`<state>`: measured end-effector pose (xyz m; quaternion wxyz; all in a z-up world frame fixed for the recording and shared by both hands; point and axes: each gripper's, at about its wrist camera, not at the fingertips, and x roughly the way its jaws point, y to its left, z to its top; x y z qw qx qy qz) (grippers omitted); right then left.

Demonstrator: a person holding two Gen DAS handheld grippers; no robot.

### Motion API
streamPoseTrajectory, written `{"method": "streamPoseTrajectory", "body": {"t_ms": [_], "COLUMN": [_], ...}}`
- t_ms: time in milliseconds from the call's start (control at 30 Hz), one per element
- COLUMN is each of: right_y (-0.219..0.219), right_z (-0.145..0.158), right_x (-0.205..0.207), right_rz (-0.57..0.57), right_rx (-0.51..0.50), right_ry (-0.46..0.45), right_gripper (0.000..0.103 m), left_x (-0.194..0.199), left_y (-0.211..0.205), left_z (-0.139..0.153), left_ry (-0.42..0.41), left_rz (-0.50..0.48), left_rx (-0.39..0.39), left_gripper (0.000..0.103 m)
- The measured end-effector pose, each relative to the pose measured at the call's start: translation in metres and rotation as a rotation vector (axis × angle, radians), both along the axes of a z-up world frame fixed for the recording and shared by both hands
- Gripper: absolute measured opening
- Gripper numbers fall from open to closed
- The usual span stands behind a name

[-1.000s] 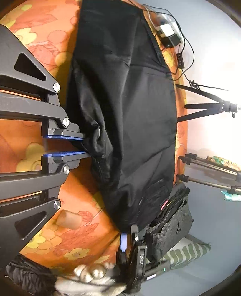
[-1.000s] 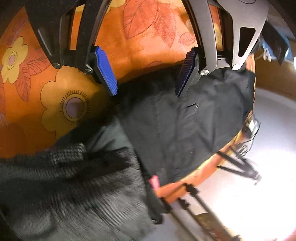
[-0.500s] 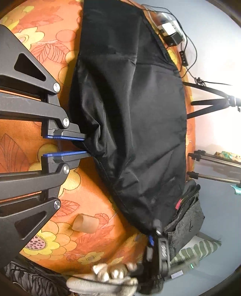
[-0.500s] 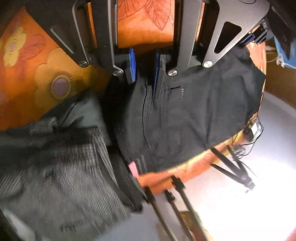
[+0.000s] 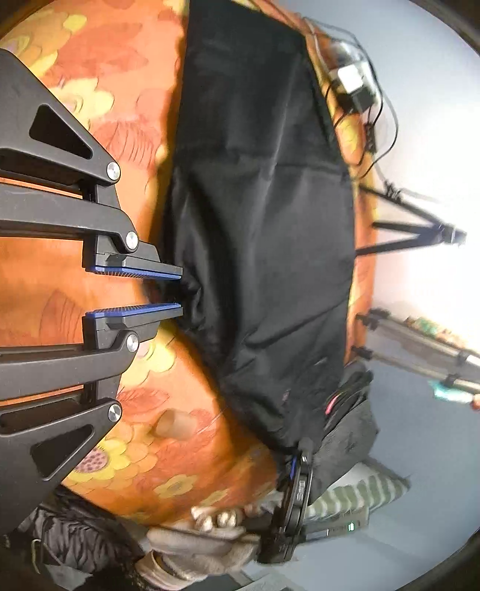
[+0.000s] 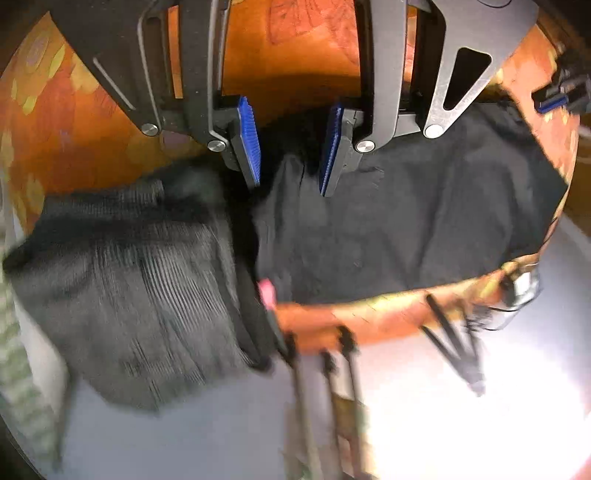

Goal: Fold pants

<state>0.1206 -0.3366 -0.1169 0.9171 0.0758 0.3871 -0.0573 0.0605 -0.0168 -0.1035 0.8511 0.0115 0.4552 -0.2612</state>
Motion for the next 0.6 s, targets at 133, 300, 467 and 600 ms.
{"method": "streamPoseTrajectory", "body": {"t_ms": [133, 300, 467, 600], "right_y": [0.027, 0.062, 0.118, 0.153], "right_z": [0.034, 0.068, 0.063, 0.036], "right_x": [0.004, 0.015, 0.079, 0.136], "right_rz": [0.103, 0.252, 0.524, 0.693], "right_rx": [-0.044, -0.083, -0.131, -0.096], "right_ry": [-0.069, -0.139, -0.109, -0.030], "right_gripper": [0.037, 0.047, 0.054, 0.054], "left_x": [0.017, 0.027, 0.028, 0.026], "left_y": [0.001, -0.008, -0.009, -0.004], "left_z": [-0.010, -0.028, -0.035, -0.036], "left_ry": [0.031, 0.067, 0.076, 0.067], "left_rz": [0.027, 0.003, -0.008, -0.002], "left_rx": [-0.035, -0.026, -0.011, 0.006], "left_gripper": [0.012, 0.012, 0.012, 0.012]}}
